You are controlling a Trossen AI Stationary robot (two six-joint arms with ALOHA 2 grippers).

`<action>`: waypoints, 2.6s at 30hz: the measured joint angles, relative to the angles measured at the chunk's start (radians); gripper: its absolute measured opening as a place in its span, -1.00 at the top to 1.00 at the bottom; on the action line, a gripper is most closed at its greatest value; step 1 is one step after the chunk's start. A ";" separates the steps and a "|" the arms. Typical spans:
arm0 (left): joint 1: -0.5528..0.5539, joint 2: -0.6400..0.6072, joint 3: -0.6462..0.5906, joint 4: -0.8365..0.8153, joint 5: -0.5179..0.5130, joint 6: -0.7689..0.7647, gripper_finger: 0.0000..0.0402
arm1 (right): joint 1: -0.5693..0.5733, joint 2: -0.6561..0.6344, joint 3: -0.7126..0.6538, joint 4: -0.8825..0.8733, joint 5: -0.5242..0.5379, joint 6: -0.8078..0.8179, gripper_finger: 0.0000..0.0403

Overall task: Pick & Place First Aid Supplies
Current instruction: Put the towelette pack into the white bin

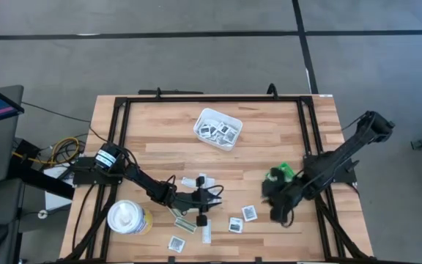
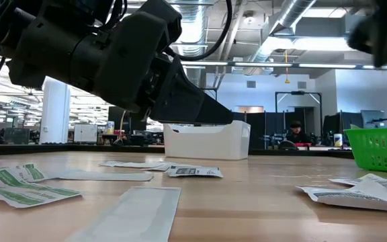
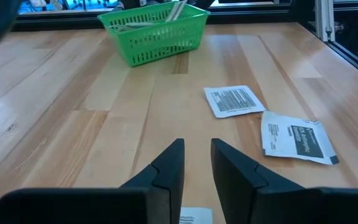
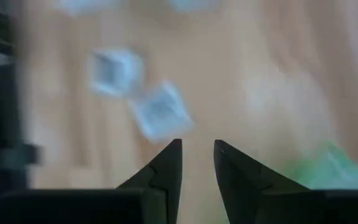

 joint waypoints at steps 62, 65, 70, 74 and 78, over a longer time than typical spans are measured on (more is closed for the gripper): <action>0.001 0.000 0.000 0.004 0.052 0.000 0.60 | -0.022 0.525 0.000 0.569 -0.128 0.302 0.45; 0.001 0.000 0.000 0.004 0.052 0.000 0.60 | -0.022 0.525 0.000 0.569 -0.127 0.310 0.45; 0.001 0.000 0.000 0.004 0.052 0.000 0.60 | -0.023 0.546 -0.011 0.589 -0.126 0.309 0.46; 0.000 0.000 0.000 0.004 0.052 0.000 0.60 | -0.024 0.592 -0.005 0.622 -0.136 0.308 0.55; 0.000 0.000 0.000 0.004 0.052 0.000 0.60 | -0.039 0.594 -0.007 0.639 -0.154 0.264 0.71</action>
